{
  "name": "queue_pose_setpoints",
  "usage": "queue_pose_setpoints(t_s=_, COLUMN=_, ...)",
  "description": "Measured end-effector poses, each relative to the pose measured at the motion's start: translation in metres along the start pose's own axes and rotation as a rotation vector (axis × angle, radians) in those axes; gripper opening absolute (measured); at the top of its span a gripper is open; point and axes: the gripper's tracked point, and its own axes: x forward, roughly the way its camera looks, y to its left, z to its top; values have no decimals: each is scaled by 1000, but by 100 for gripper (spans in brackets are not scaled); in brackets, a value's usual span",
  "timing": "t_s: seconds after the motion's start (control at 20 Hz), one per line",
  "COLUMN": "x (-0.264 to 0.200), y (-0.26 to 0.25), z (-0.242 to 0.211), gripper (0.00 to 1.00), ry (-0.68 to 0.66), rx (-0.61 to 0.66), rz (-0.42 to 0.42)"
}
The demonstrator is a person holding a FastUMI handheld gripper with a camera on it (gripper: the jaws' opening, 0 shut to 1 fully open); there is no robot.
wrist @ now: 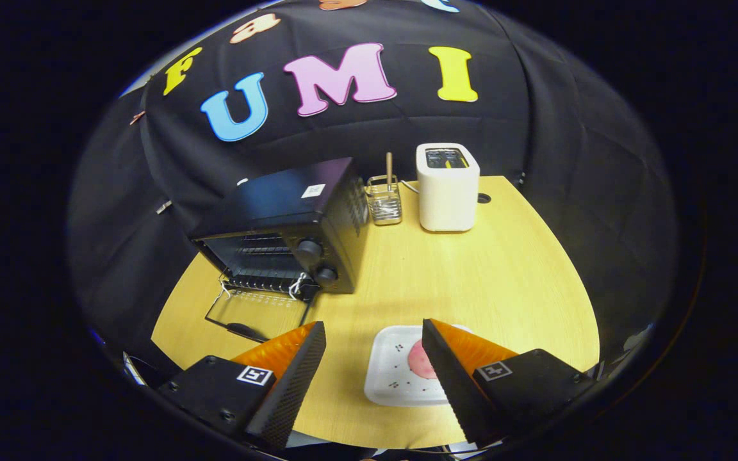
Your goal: Open the toaster oven, put the food inside, and close the toaster oven door.
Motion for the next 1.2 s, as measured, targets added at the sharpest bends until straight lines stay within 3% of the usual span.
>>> queue_pose_setpoints(t_s=0.5, x=22, y=-108, z=-41, gripper=99, ry=164, rx=78, rz=-10)
queue_pose_setpoints(t_s=0.9, x=38, y=-117, z=-102, gripper=99, ry=317, rx=80, rz=-8)
queue_pose_setpoints(t_s=1.2, x=48, y=-120, z=-133, gripper=89, ry=383, rx=35, rz=-48)
